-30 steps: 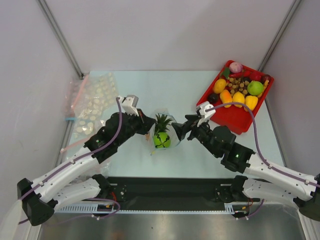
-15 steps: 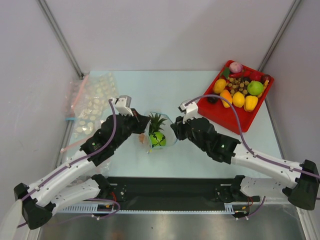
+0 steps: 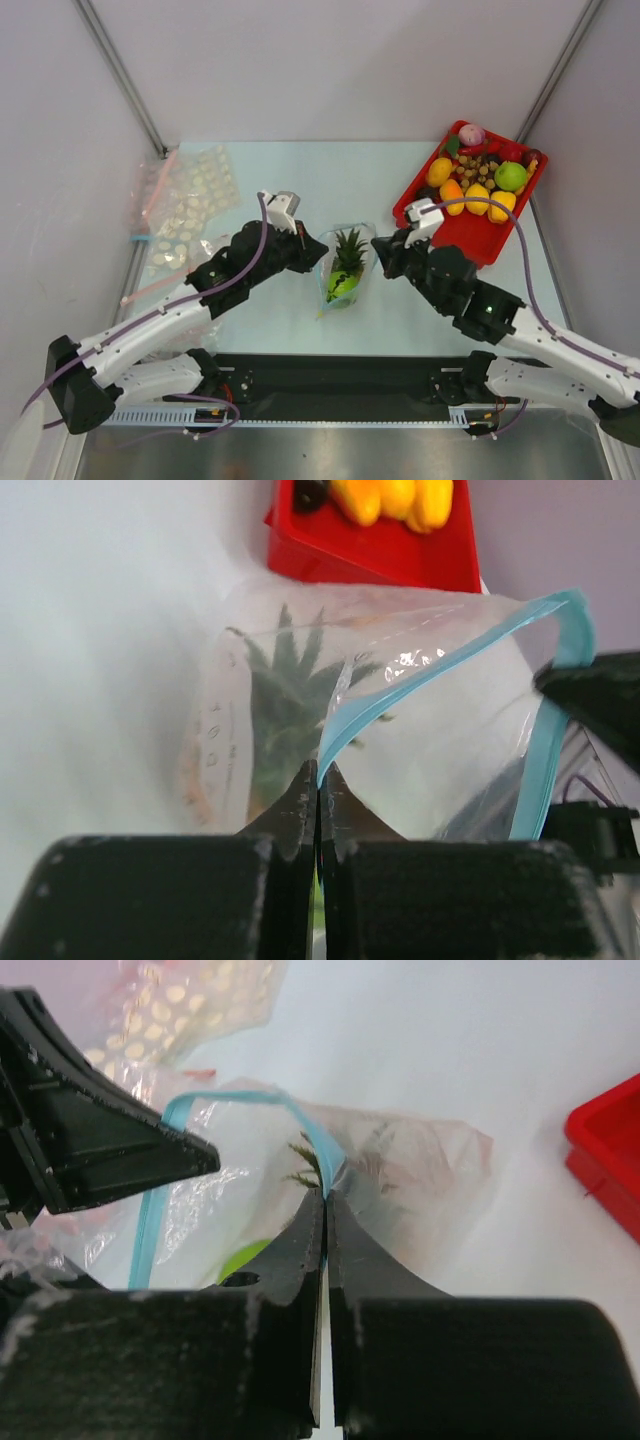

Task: Place the food in the zip-top bag and seal the zipper
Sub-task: Adjust the zipper food storage bag at the center of the board, then pick up the fake fruit from the bin.

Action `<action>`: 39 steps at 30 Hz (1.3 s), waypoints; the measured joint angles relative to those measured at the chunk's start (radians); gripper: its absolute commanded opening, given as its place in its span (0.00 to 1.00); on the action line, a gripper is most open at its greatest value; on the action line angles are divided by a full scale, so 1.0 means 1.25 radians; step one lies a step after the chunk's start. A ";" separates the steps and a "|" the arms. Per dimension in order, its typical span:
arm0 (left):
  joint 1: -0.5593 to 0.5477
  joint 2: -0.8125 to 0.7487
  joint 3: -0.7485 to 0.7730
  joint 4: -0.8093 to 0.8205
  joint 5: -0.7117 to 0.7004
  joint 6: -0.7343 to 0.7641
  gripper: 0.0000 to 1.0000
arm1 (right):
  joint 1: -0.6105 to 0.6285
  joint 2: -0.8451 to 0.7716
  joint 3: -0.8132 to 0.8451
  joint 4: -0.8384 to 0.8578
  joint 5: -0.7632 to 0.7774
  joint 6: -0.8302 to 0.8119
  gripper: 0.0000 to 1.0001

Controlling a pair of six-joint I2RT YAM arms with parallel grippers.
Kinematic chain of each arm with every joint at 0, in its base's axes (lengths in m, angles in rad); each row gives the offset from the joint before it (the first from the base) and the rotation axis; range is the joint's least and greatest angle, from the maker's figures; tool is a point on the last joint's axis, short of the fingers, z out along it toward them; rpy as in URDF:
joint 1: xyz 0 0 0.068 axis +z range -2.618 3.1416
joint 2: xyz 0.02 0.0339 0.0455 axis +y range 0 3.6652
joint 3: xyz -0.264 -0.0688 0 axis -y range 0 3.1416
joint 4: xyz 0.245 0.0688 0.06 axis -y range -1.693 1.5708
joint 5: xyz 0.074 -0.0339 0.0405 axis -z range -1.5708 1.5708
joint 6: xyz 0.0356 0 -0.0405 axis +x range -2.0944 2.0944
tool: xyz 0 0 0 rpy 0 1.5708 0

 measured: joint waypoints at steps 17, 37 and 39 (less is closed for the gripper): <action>-0.014 -0.025 0.041 -0.028 -0.016 0.021 0.00 | -0.023 0.020 -0.045 0.067 0.025 0.015 0.19; 0.001 -0.033 -0.017 -0.003 -0.113 0.005 0.01 | -0.223 -0.138 -0.119 0.098 0.038 0.056 0.76; 0.002 -0.034 -0.017 -0.004 -0.120 0.005 0.00 | -0.287 -0.127 -0.119 0.092 0.038 0.080 0.78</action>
